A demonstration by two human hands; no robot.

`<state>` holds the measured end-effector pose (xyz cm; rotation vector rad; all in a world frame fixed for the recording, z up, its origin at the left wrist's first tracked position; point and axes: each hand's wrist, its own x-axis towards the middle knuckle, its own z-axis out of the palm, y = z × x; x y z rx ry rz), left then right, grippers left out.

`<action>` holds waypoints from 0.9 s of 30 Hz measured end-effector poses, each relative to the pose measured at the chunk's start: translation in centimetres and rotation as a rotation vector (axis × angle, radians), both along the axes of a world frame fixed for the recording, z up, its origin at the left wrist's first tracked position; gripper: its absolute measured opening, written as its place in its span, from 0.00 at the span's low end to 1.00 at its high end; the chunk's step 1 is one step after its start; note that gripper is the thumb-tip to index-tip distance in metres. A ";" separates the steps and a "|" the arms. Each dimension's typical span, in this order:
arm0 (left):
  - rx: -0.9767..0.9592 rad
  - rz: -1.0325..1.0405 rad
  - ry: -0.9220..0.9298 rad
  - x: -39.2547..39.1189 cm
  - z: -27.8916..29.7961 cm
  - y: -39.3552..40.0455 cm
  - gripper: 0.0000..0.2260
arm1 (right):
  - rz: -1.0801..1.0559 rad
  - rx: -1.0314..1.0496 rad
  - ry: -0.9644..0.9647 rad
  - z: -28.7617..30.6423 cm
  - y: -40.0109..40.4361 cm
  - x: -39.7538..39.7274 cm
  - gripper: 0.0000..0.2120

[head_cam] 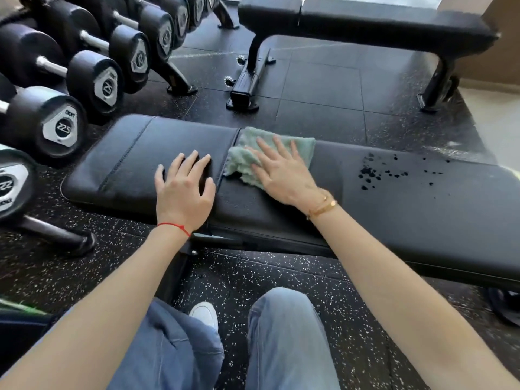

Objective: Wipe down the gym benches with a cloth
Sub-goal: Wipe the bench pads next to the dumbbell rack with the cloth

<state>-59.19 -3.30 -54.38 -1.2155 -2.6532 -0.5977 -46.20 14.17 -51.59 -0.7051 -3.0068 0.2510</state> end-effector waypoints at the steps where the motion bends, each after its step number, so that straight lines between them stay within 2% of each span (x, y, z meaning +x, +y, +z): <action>1: -0.004 0.007 0.000 0.0 0.0 0.0 0.24 | 0.063 0.005 0.019 -0.2 -1.3 1.2 0.24; 4: -0.016 0.003 0.009 0.0 -0.1 0.1 0.24 | 0.169 0.007 0.043 -0.5 -3.3 6.0 0.25; 7: -0.018 -0.001 0.010 0.0 -0.1 0.0 0.24 | 0.084 -0.005 0.038 -0.5 -1.0 9.2 0.25; 11: -0.014 0.007 0.007 0.2 0.0 0.1 0.25 | -0.128 0.007 -0.028 0.4 4.6 5.3 0.25; 13: -0.008 0.012 -0.003 0.2 0.1 0.2 0.24 | -0.167 0.012 -0.057 0.8 4.8 2.2 0.25; 16: -0.002 0.019 -0.010 0.4 0.2 0.2 0.25 | -0.055 0.005 -0.042 0.4 1.5 1.2 0.25; 19: -0.005 0.012 -0.012 0.3 0.2 0.1 0.25 | 0.123 0.020 0.025 0.0 -2.7 5.4 0.25; 21: -0.008 0.003 -0.009 0.2 0.1 0.0 0.25 | 0.155 0.011 0.050 -0.3 -3.5 8.8 0.25; 24: -0.007 -0.007 -0.005 0.2 0.0 -0.1 0.25 | 0.020 0.009 0.034 -0.5 0.2 11.1 0.25; 27: -0.007 -0.006 -0.011 0.3 0.2 -0.1 0.25 | -0.191 0.000 -0.020 0.4 5.3 7.5 0.25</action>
